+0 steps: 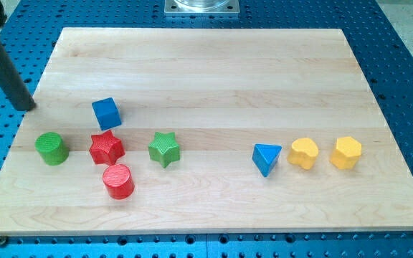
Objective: Push the green circle into the red star
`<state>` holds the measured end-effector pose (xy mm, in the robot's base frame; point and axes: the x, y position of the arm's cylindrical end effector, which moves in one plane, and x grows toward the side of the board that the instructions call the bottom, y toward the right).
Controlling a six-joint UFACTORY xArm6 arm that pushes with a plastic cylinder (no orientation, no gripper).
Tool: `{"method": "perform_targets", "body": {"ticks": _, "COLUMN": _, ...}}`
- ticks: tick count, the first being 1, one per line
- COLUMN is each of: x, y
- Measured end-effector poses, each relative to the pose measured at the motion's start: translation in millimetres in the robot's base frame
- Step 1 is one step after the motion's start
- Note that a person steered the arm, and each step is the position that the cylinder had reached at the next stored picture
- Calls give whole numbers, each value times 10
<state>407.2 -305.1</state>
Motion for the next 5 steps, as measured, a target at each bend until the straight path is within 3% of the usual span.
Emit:
{"method": "perform_targets", "body": {"ticks": 1, "x": 377, "y": 1}}
{"method": "perform_targets", "body": {"ticks": 2, "x": 1216, "y": 2}}
{"method": "perform_targets", "body": {"ticks": 5, "x": 811, "y": 990}}
